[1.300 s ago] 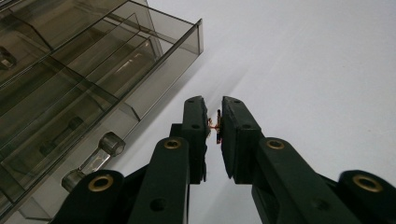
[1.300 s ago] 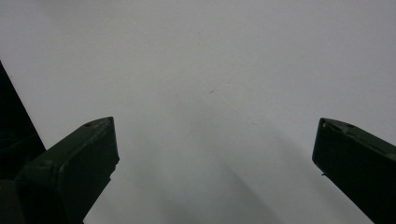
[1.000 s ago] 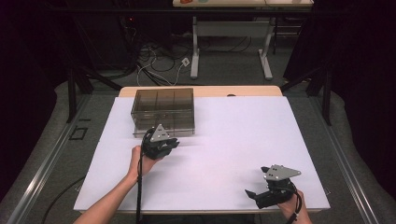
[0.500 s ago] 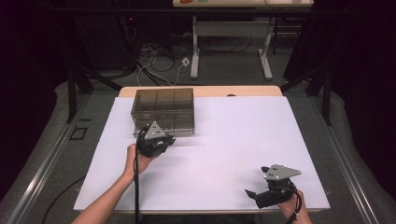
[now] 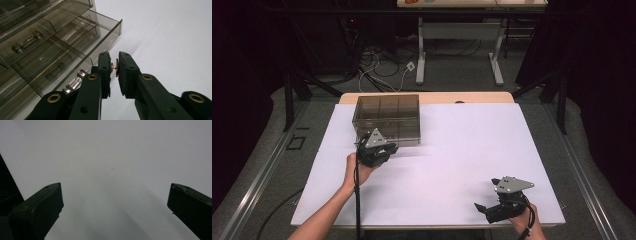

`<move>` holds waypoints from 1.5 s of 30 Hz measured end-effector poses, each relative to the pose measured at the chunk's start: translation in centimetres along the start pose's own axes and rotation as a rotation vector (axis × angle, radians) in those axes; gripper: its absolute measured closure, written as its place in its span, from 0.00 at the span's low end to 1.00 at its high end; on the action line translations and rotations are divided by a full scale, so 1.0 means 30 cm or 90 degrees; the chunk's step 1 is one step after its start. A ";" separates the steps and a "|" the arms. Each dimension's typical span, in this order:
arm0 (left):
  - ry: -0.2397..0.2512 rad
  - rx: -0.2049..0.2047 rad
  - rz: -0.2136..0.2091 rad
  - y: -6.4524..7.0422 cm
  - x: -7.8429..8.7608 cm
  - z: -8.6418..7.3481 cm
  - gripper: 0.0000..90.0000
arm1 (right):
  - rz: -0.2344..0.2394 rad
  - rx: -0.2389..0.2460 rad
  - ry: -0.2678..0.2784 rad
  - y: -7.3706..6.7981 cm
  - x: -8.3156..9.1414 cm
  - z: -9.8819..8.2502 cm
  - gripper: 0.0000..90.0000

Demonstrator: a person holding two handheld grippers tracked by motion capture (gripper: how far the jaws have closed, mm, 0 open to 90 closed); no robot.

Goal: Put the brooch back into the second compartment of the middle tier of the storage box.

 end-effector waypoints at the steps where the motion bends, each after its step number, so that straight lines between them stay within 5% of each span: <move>1: 0.000 0.002 -0.003 -0.002 0.003 0.001 0.89 | 0.000 0.000 0.000 0.000 -0.001 0.000 0.00; 45: 0.017 0.032 0.050 -0.120 -0.038 0.030 0.89 | -0.003 0.000 -0.004 0.004 -0.004 -0.003 0.00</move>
Point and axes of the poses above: each handheld gripper's, and its own axes: x roughly backward along the jaws, z roughly out of its top, y roughly to its right, the point moved 7 cm from there along -x, roughly forward along the jaws, and after that the axes turned 4 degrees about -z, right-handed, at the moved point
